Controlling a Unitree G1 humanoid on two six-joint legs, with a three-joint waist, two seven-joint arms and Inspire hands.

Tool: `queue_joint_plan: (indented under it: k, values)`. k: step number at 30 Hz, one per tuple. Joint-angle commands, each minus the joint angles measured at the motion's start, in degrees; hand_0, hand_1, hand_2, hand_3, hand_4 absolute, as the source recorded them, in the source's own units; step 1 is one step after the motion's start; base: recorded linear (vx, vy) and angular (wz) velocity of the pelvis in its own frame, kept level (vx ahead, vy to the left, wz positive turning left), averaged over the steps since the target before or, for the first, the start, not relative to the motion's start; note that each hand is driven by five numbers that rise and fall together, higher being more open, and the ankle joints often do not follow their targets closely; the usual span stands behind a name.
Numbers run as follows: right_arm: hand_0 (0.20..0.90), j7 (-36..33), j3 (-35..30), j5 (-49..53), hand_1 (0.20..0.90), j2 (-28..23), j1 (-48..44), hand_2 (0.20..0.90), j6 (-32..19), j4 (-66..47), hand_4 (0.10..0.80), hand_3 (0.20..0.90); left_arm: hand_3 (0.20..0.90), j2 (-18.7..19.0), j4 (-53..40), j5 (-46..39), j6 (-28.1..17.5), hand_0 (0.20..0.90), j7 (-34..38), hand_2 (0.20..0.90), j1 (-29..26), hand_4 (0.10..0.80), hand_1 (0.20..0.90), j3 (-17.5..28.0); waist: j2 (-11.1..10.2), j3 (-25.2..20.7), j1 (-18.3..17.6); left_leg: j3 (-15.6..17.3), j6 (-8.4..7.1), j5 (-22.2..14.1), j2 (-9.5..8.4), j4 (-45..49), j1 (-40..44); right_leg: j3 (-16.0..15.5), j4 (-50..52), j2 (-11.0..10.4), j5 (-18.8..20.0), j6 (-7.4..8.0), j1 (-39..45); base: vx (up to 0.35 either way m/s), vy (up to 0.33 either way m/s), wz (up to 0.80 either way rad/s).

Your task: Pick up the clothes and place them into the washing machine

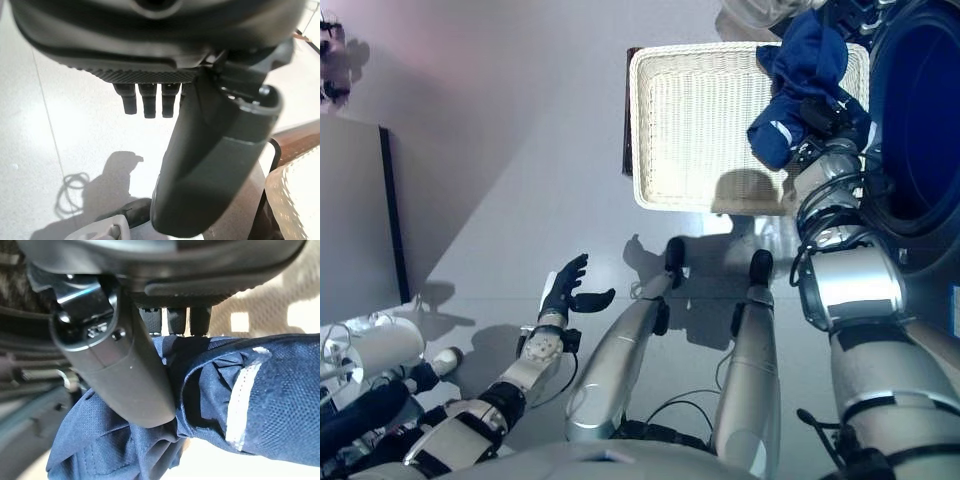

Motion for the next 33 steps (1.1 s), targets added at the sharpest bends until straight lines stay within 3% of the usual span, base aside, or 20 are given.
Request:
queue_joint_plan:
  k: [1, 2, 9, 16, 21, 27, 28, 31, 33]
  values:
    - [0.300, 2.0, -1.6, 3.4, 0.300, 0.1, 3.4, 0.300, -9.0, -10.0, 0.400, 0.300, 0.900, 1.3, 3.2, 0.5, -0.9, 0.900, 0.3, 0.900, 5.3, 0.800, 0.900, 0.7, 1.9, -6.9, -0.9, 1.3, 0.54, -2.8, -3.03, -0.3, -0.1, -0.8, -4.5, 2.0, -0.8, 0.22, 5.1, 0.050, 0.063, -0.07]
    - [0.300, 1.0, -4.7, 4.4, 0.300, 1.8, 5.6, 0.300, -12.2, -14.2, 0.400, 0.300, 0.900, 0.7, 3.3, 0.6, -0.9, 0.900, 0.2, 0.900, 6.0, 0.800, 0.900, 1.0, 2.7, -7.2, -1.3, 1.4, 0.71, -3.0, -3.24, -0.5, 0.5, -0.6, -4.7, 1.9, -0.9, 0.23, 5.6, 0.037, 0.049, -0.04]
    - [0.300, -4.2, -13.6, 4.0, 0.300, 7.5, 12.3, 0.300, -20.3, -24.4, 0.400, 0.300, 0.900, -1.2, 3.9, 2.2, -1.2, 0.900, 0.8, 0.900, 7.2, 0.800, 0.900, 0.6, 5.4, -8.6, -1.8, 1.3, 1.24, -3.0, -3.85, -1.1, 1.9, -0.3, -5.2, 1.5, -1.2, 0.28, 7.1, 0.020, 0.045, -0.03]
    - [0.300, -6.7, -18.0, 4.9, 0.300, 11.2, 17.1, 0.300, -23.8, -28.0, 0.400, 0.300, 0.900, -3.1, 4.6, 3.2, -0.9, 0.900, 0.7, 0.900, 9.1, 0.800, 0.900, -0.4, 6.4, -10.2, -2.1, 1.0, 1.75, -3.3, -3.98, -2.0, 4.3, 0.3, -5.7, 1.5, -1.4, 0.58, 9.5, 0.044, 0.022, -0.06]
    - [0.300, -6.3, -19.2, 6.4, 0.300, 11.3, 19.0, 0.300, -23.1, -25.7, 0.400, 0.300, 0.900, -3.2, 4.4, 3.4, -0.7, 0.900, -0.3, 0.900, 10.9, 0.800, 0.900, 0.0, 5.8, -11.7, -2.5, 0.9, 1.90, -4.1, -4.06, -2.4, 7.2, 0.3, -7.0, 1.1, -1.5, 0.89, 12.5, 0.076, 0.008, -0.05]
    - [0.300, -5.9, -21.2, 10.0, 0.300, 8.3, 14.8, 0.300, -23.0, -21.5, 0.400, 0.300, 0.900, -2.6, 3.0, 2.4, -1.3, 0.900, -0.5, 0.900, 10.5, 0.800, 0.900, -0.4, 6.4, -11.6, -2.4, 0.8, 1.81, -4.2, -4.51, -1.7, 6.4, -0.1, -6.7, 0.7, -1.1, 0.91, 11.5, -0.041, 0.017, -0.01]
    - [0.300, -6.6, -21.4, 10.3, 0.300, 6.5, 11.7, 0.300, -23.0, -20.2, 0.400, 0.300, 0.900, -2.5, 2.6, 1.8, -1.8, 0.900, -0.5, 0.900, 10.3, 0.800, 0.900, -1.0, 6.9, -10.5, -2.7, 1.2, 1.68, -4.1, -4.92, -0.7, 4.7, 0.6, -6.3, 0.8, -0.4, 0.88, 9.5, -0.166, 0.059, 0.02]
    - [0.300, -7.2, -20.9, 11.0, 0.300, 4.7, 7.4, 0.300, -23.7, -19.5, 0.400, 0.300, 0.900, -2.0, 2.7, 1.0, -1.7, 0.900, 0.1, 0.900, 9.1, 0.800, 0.900, -0.8, 6.2, -8.1, -2.2, 2.2, 1.92, -6.3, -4.11, 7.5, -1.9, 1.3, 0.9, 1.8, -2.8, 0.01, 3.8, -0.166, -0.045, -0.02]
    - [0.300, -7.9, -20.4, 10.9, 0.300, 2.5, 4.7, 0.300, -24.7, -20.1, 0.400, 0.300, 0.900, -1.4, 2.8, 0.7, -1.7, 0.900, 0.6, 0.900, 7.9, 0.800, 0.900, -1.1, 6.0, -6.1, -1.7, 1.5, 1.22, -6.9, -4.44, 10.4, -4.9, 1.5, 4.7, 2.7, -3.9, -0.46, 0.7, -0.116, -0.121, -0.03]
